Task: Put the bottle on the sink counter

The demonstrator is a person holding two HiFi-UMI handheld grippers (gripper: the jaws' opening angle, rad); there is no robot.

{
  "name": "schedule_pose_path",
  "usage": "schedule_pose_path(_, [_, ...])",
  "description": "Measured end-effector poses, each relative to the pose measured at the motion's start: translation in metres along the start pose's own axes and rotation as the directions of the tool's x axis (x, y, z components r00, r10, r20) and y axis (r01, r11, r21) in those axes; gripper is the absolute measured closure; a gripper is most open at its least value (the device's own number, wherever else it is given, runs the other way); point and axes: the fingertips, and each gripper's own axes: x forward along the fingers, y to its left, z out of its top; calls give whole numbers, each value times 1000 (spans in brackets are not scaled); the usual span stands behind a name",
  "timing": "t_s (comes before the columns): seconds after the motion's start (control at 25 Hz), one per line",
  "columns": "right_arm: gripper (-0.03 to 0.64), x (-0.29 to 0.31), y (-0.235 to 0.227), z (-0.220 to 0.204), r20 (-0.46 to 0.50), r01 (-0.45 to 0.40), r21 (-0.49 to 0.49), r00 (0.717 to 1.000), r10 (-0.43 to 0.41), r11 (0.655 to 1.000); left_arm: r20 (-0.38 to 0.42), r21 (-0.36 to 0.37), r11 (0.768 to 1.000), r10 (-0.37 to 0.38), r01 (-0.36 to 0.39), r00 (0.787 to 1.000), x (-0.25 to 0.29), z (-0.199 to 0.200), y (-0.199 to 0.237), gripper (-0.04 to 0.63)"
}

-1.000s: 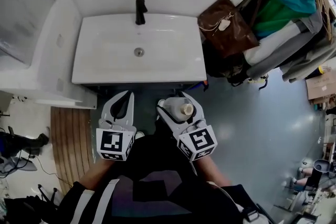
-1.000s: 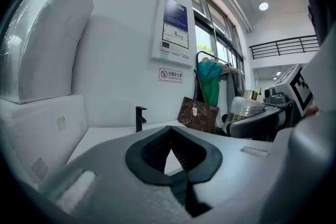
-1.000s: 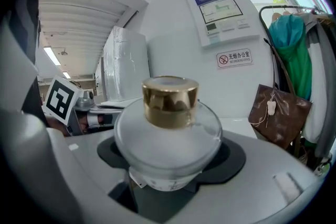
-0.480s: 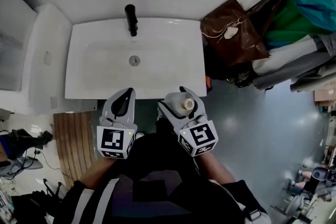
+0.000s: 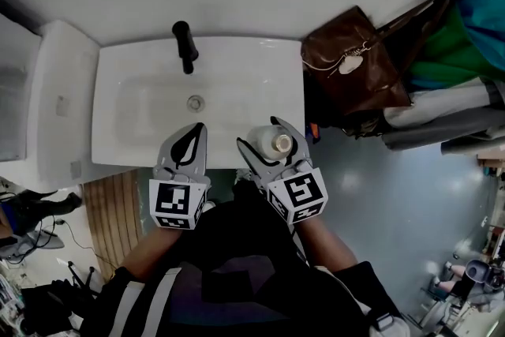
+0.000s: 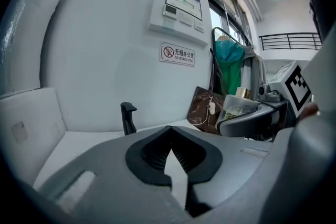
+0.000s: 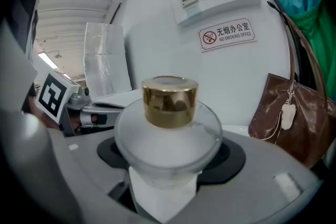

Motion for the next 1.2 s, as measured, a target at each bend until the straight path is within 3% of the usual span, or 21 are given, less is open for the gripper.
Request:
schedule_pose_path(0.64, [276, 69, -105, -10, -59, 33, -25, 998, -35, 999, -52, 8, 999, 36, -35, 998, 116, 0, -1, 592])
schedule_pose_path(1.2, [276, 118, -172, -24, -101, 84, -28, 991, -86, 996, -85, 21, 999, 48, -47, 995, 184, -11, 6, 592])
